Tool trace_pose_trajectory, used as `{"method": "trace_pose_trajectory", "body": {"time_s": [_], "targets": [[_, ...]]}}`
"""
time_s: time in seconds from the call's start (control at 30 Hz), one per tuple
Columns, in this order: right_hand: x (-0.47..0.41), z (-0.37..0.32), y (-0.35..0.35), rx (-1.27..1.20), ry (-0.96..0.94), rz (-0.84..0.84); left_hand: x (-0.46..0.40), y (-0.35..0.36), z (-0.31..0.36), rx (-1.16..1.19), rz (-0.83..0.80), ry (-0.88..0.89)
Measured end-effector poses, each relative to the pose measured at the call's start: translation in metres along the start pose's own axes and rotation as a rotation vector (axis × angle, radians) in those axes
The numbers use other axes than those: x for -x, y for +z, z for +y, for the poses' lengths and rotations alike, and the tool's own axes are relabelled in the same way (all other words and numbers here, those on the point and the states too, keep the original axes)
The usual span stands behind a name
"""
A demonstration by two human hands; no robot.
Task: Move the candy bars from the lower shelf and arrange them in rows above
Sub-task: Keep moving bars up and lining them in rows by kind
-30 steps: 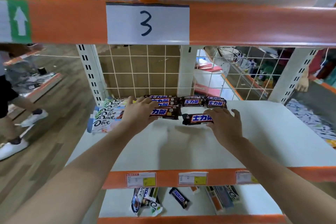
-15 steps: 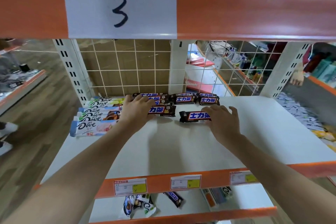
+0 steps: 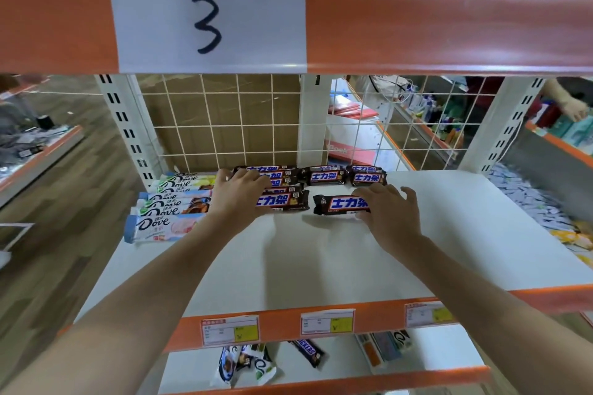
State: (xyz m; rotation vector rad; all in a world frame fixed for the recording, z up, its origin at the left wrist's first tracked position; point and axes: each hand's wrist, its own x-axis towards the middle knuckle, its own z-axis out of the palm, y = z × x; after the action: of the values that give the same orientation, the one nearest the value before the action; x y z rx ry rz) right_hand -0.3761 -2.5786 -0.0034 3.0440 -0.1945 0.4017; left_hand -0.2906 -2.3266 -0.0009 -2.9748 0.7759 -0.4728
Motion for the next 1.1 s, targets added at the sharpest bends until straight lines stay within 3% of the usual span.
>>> {"method": "trace_pose_trajectory", "body": {"time_s": [0.7, 1.1], "targets": [[-0.019, -0.114, 0.0, -0.165, -0.241, 0.013, 0.044, -0.021, -0.061, 0.028, 0.041, -0.093], [-0.024, -0.126, 0.004, -0.169, -0.223, -0.062, 0.052, -0.021, -0.069, -0.049, 0.011, -0.066]]}}
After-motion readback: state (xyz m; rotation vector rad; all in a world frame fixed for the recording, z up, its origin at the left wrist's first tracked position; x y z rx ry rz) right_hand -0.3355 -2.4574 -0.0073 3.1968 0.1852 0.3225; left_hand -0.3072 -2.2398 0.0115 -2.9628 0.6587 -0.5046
